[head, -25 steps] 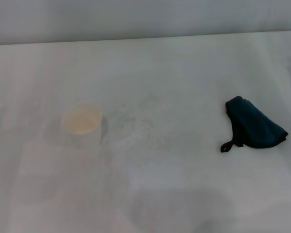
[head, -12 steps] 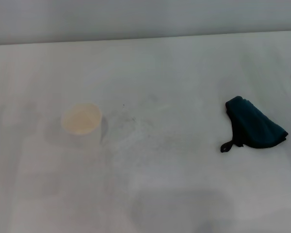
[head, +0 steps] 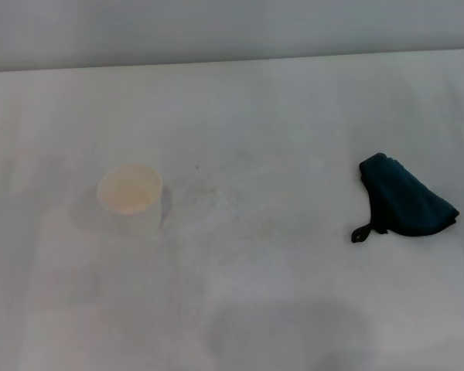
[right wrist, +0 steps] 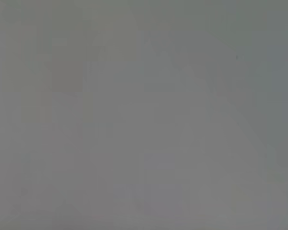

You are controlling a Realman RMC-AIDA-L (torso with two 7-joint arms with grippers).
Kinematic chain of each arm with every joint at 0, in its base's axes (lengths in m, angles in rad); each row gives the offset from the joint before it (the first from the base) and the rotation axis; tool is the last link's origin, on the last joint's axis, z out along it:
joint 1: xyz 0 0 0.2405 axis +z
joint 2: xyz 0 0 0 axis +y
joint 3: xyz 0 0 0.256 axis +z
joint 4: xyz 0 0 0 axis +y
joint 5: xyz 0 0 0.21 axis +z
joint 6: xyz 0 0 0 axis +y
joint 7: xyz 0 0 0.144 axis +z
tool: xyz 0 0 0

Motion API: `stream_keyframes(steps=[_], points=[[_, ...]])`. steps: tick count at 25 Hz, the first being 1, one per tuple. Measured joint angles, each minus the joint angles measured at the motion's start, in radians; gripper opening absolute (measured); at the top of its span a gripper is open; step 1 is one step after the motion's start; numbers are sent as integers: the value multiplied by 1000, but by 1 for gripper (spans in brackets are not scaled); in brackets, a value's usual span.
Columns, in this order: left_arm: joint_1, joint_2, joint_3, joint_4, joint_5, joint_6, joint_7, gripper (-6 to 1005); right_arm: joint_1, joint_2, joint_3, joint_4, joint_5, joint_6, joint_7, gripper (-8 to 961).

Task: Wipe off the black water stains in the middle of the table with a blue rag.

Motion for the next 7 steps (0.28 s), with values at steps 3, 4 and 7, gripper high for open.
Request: stream_keyframes(steps=[3,4,7], points=[[0,0,0,0,0,-1,1,879,-4,-1,-4,-1,-3,43,2,869],[0,0,0,0,0,-1,1,879,-7,-1,-1,0,-2,58,4,869],[0,0,1,2,0,-1,1,879,-18,-1,5,2,2,99,9,869]])
